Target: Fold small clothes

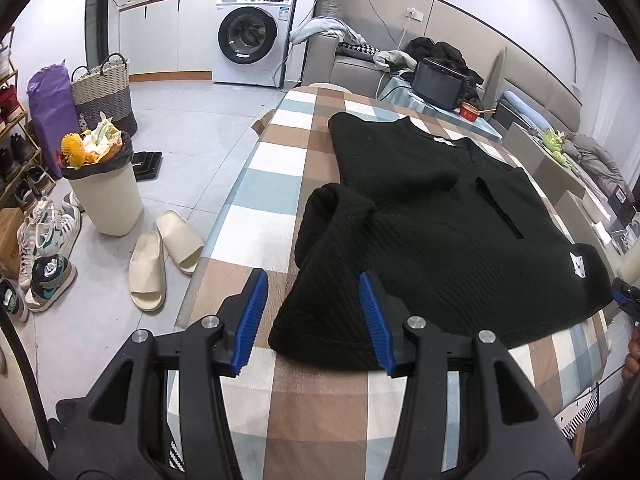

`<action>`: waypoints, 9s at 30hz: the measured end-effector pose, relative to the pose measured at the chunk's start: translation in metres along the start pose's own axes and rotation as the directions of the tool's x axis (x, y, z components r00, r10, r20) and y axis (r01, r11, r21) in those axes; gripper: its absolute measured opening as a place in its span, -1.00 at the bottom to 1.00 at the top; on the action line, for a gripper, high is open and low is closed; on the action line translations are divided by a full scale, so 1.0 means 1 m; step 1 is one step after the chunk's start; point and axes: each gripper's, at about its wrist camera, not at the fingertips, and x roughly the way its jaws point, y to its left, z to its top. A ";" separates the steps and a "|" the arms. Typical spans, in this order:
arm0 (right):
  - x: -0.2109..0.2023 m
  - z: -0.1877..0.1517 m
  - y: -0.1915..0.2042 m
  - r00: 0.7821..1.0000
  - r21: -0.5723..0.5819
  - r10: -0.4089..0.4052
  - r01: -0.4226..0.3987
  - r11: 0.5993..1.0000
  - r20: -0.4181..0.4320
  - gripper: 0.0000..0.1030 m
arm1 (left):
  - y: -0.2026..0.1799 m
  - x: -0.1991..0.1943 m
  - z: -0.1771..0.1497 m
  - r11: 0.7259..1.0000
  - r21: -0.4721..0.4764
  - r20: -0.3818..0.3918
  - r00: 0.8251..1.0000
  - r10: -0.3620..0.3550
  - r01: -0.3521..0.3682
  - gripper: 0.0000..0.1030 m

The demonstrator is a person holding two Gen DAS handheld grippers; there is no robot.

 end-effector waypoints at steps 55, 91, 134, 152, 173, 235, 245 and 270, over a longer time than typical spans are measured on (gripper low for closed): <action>0.053 0.016 -0.037 0.999 0.163 0.010 -0.004 0.987 -0.036 -0.74 | -0.010 0.013 0.021 0.992 0.000 -0.041 0.991 -0.129 0.129 -0.89; 0.118 0.134 -0.048 0.975 0.203 -0.217 0.223 0.953 -0.053 0.08 | 0.020 0.151 0.129 0.991 -0.127 -0.065 0.996 -0.056 0.047 0.30; 0.072 0.088 -0.007 0.991 0.057 -0.106 0.111 0.992 -0.082 0.18 | 0.025 0.093 0.096 0.976 -0.164 -0.073 0.985 -0.156 0.142 0.21; 0.114 0.109 -0.037 0.994 0.177 -0.058 0.073 0.981 -0.089 0.15 | -0.008 0.157 0.132 0.980 -0.123 -0.101 0.981 -0.166 0.153 -0.91; 0.108 0.120 -0.039 0.999 0.124 0.015 -0.010 0.992 -0.039 0.15 | 0.008 0.165 0.127 0.982 -0.157 -0.122 0.984 -0.130 0.110 0.19; 0.156 0.239 -0.057 0.978 0.304 -0.182 0.145 0.942 0.098 -0.50 | -0.007 0.217 0.228 0.983 -0.186 0.020 1.000 0.006 -0.002 0.16; 0.154 0.180 -0.048 0.999 0.328 -0.003 0.014 0.945 -0.033 -0.15 | -0.031 0.201 0.168 0.990 -0.092 -0.112 0.986 -0.120 0.110 0.16; 0.174 0.216 -0.004 1.000 0.220 -0.022 0.017 0.975 0.019 -0.14 | -0.086 0.253 0.203 0.996 0.020 -0.093 0.992 -0.089 0.091 0.19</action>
